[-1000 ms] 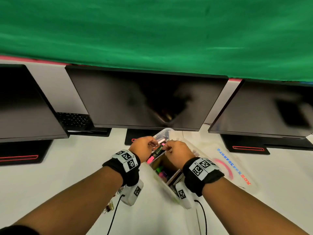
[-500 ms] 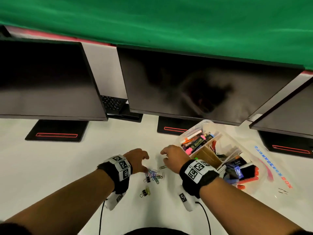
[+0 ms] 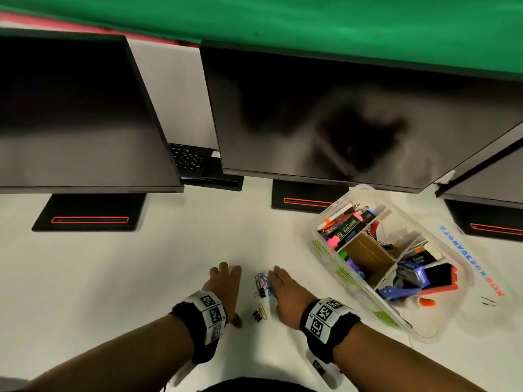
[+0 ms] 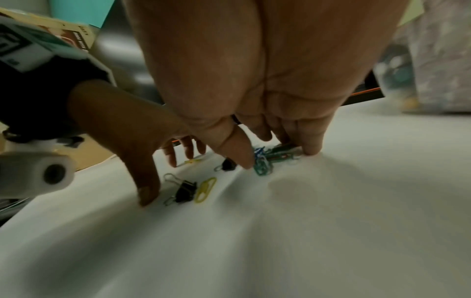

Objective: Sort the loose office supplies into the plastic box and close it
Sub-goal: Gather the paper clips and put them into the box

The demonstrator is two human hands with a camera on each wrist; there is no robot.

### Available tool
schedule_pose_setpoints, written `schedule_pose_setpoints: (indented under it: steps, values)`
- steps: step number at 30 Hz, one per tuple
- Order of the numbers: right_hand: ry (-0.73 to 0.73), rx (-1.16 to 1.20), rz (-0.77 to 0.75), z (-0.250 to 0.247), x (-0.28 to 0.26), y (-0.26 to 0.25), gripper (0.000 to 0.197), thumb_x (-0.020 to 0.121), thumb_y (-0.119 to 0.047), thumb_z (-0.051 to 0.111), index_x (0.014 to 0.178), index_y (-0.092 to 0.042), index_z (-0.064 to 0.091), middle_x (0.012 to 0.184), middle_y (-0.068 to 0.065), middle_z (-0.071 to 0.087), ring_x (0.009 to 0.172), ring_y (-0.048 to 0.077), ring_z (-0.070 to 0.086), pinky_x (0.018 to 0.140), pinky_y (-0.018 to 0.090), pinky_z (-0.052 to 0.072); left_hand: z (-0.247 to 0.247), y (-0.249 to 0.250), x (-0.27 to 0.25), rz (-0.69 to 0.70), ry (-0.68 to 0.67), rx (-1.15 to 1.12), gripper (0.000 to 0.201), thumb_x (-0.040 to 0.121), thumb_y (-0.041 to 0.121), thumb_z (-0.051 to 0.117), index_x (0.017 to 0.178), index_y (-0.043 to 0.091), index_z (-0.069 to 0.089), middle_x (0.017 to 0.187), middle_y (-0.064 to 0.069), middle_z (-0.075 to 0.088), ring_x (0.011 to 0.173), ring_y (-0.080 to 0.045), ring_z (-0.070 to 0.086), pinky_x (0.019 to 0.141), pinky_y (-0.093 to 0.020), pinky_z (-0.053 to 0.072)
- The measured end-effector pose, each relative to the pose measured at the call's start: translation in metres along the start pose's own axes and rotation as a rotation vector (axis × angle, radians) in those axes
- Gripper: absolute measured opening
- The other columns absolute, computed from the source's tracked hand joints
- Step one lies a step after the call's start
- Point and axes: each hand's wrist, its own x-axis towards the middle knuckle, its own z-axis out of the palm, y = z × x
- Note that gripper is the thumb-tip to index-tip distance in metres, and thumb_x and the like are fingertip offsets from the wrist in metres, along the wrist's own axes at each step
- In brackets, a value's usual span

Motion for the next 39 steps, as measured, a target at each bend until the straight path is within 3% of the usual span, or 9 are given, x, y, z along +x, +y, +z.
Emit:
schedule_pose_setpoints:
  steps: [4,9,15,20,24,28,30,34,39]
  values:
    - [0.064,0.142,-0.091,-0.007,0.0,-0.004,0.085,0.084,-0.03,0.064,0.15,-0.015,0.012,0.158,0.008,0.012,0.145,0.02,0.015,0.119,0.027,0.016,-0.004,0.009,0.004,0.033,-0.003,-0.084,0.097,0.062,0.037,0.085,0.136,0.011,0.028,0.132,-0.011,0.033,0.123,-0.028,0.039,0.1,-0.039,0.044]
    - [0.098,0.09,0.067,-0.012,-0.007,0.001,0.122,0.056,-0.052,0.082,0.149,-0.019,0.011,0.149,0.007,0.018,0.136,0.027,0.025,0.114,0.037,0.031,0.001,0.011,0.011,0.161,0.024,-0.377,0.074,0.07,0.015,0.078,0.132,0.015,0.037,0.127,-0.007,0.043,0.115,-0.025,0.051,0.096,-0.034,0.046]
    - [0.141,0.174,0.093,0.008,0.006,-0.014,0.131,0.051,-0.048,0.086,0.149,-0.02,0.004,0.142,0.008,0.018,0.127,0.03,0.04,0.108,0.037,0.039,-0.006,0.002,0.015,0.224,0.163,-0.79,0.039,0.082,-0.008,0.05,0.116,0.01,0.052,0.099,0.001,0.051,0.091,-0.016,0.055,0.074,-0.017,0.047]
    - [0.235,0.294,0.083,-0.003,0.026,-0.011,0.108,0.059,-0.035,0.085,0.143,-0.014,0.021,0.135,0.011,0.027,0.117,0.027,0.048,0.102,0.028,0.043,-0.02,-0.023,0.016,0.18,0.277,-0.628,0.03,0.084,0.003,0.058,0.111,0.014,0.058,0.104,0.003,0.05,0.097,-0.012,0.056,0.082,-0.019,0.043]
    - [0.243,0.251,0.046,-0.015,0.028,-0.006,0.109,0.06,-0.039,0.084,0.147,-0.016,0.021,0.139,0.009,0.025,0.127,0.027,0.039,0.109,0.028,0.035,-0.016,-0.028,0.012,0.173,0.091,-0.508,0.073,0.071,0.033,0.079,0.132,0.019,0.043,0.124,0.0,0.042,0.116,-0.018,0.05,0.094,-0.027,0.045]
    - [0.189,0.018,0.018,-0.016,0.025,-0.006,0.117,0.057,-0.047,0.083,0.148,-0.019,0.015,0.148,0.007,0.018,0.132,0.029,0.026,0.111,0.04,0.034,-0.004,-0.01,0.014,0.193,0.051,-0.342,0.109,0.061,0.038,0.085,0.146,0.014,0.02,0.138,-0.006,0.032,0.127,-0.024,0.041,0.106,-0.034,0.039]
    - [0.187,0.043,0.023,-0.014,0.026,-0.009,0.107,0.06,-0.041,0.083,0.145,-0.019,0.024,0.144,0.006,0.022,0.129,0.029,0.029,0.109,0.038,0.036,0.0,0.001,0.02,0.164,0.095,-0.336,0.107,0.061,0.034,0.085,0.145,0.012,0.022,0.137,-0.007,0.033,0.126,-0.025,0.043,0.105,-0.034,0.041]
    - [0.291,0.212,0.039,-0.009,0.032,-0.013,0.051,0.072,-0.026,0.076,0.117,-0.012,0.057,0.116,0.007,0.041,0.102,0.024,0.051,0.095,0.029,0.046,0.005,0.013,0.032,0.126,0.177,-0.393,0.079,0.063,0.03,0.083,0.129,0.012,0.043,0.126,-0.008,0.043,0.11,-0.025,0.055,0.096,-0.034,0.048]
    - [0.296,0.263,0.076,-0.002,0.033,-0.013,0.023,0.084,-0.02,0.063,0.103,-0.007,0.065,0.102,0.008,0.05,0.083,0.022,0.051,0.079,0.024,0.042,0.002,0.018,0.036,0.16,0.18,-0.377,0.043,0.075,0.028,0.074,0.111,0.012,0.057,0.102,-0.001,0.047,0.1,-0.025,0.058,0.086,-0.03,0.048]
